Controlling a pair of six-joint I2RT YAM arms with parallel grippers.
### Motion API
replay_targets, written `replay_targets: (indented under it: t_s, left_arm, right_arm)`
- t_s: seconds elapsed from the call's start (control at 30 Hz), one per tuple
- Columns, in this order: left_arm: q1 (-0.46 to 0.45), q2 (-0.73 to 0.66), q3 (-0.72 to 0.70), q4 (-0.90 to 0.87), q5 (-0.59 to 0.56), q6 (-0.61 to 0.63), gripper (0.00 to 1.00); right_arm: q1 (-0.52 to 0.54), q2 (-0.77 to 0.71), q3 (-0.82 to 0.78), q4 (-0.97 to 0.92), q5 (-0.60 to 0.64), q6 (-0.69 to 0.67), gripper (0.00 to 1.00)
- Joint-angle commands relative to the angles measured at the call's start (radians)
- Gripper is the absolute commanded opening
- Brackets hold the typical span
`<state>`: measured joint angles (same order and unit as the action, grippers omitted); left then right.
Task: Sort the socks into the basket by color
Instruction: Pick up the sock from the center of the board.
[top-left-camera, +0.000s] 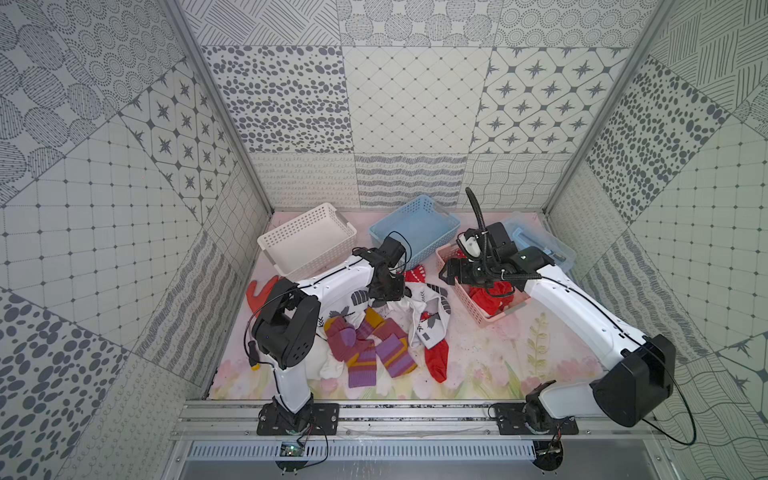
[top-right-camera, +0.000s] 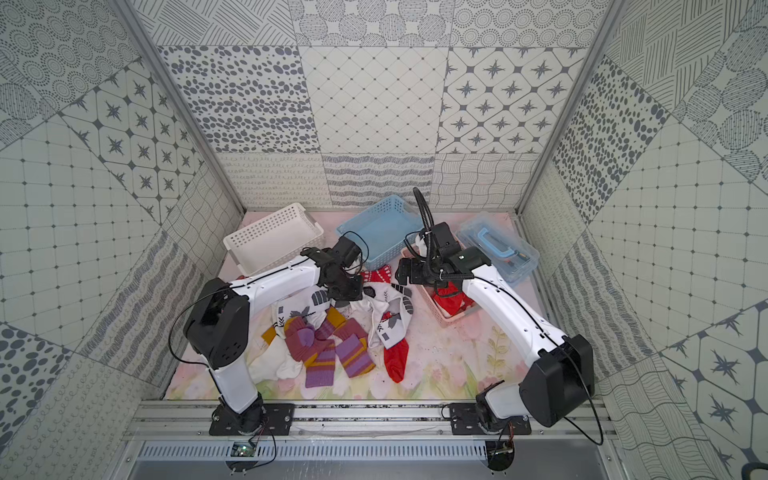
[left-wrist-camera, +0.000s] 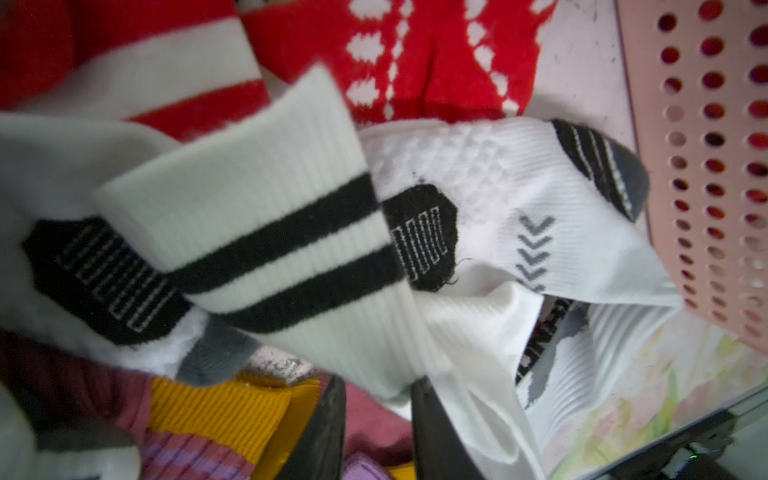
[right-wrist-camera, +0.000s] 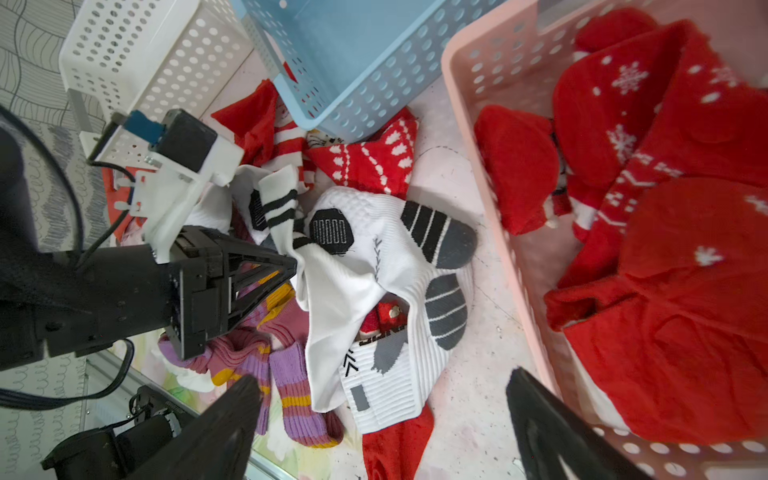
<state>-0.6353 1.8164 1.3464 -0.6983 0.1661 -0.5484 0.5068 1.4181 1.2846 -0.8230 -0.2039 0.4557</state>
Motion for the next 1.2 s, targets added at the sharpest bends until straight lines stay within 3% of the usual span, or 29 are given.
replay_targets:
  t_s: [0.0, 0.6, 0.93, 1.17]
  left_arm:
    - [-0.013, -0.007, -0.012, 0.04, -0.046, 0.018, 0.03]
    - [-0.012, -0.334, -0.097, 0.053, -0.085, -0.012, 0.0]
    - [0.018, -0.391, 0.046, -0.023, -0.029, -0.029, 0.0]
    - [0.023, -0.391, 0.127, -0.045, 0.012, -0.038, 0.0]
  right_arm:
    - [0.03, 0.023, 0.036, 0.071, -0.048, -0.016, 0.94]
    - [0.114, 0.157, 0.075, 0.196, -0.18, -0.095, 0.93]
    - [0.173, 0.14, 0.067, 0.318, -0.264, -0.181, 0.92]
    - [0.183, 0.13, 0.051, 0.417, -0.254, -0.201, 0.92]
